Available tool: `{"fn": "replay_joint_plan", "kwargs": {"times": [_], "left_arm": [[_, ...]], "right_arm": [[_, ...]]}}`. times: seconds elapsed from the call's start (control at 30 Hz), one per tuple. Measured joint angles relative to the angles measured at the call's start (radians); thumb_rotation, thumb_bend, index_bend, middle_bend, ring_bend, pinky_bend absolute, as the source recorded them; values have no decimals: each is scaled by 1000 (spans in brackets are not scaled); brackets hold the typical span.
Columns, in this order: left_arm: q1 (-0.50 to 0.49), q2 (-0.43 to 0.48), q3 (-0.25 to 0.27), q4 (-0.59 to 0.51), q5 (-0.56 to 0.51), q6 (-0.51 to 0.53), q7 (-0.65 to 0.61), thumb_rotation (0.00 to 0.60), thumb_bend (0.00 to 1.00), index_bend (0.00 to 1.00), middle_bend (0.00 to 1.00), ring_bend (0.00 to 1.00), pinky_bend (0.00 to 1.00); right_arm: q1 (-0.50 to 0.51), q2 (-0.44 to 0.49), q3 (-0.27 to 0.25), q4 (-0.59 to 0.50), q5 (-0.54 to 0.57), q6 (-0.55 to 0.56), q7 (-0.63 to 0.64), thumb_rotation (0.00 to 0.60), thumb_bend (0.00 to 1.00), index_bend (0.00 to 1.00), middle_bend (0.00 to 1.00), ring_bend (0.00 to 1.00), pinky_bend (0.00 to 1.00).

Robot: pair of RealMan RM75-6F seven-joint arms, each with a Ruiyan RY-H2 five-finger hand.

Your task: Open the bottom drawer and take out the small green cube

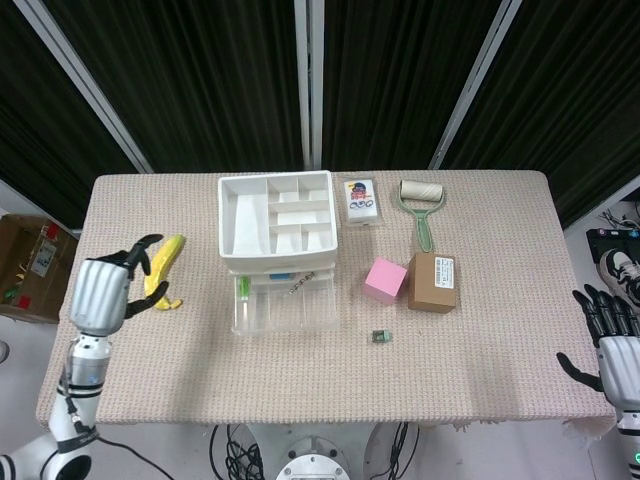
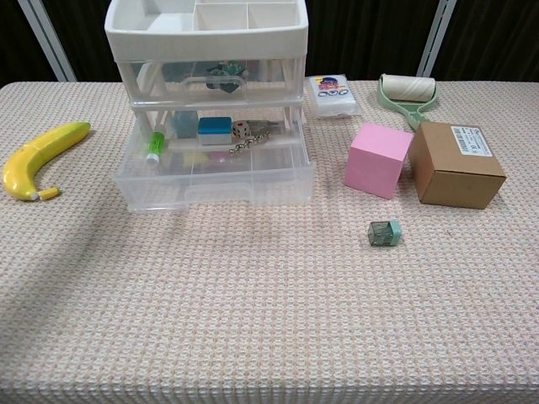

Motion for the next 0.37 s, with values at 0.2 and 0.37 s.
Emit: {"fn": "replay_joint_plan", "kwargs": {"times": [0.2,0.37], "left_arm": [[129,95,86,17,-112,-71,-47,600,188,251,323,327,316],[220,83,122,66,-90,-19,-75,600,188,244,321,318,315]], "right_arm": [[18,-4,-1,0,-13,-16,-1,600,151,0,0,0,0],[24,-16,3,-9,-8,-20,-12,600,151,0,0,0,0]]}}
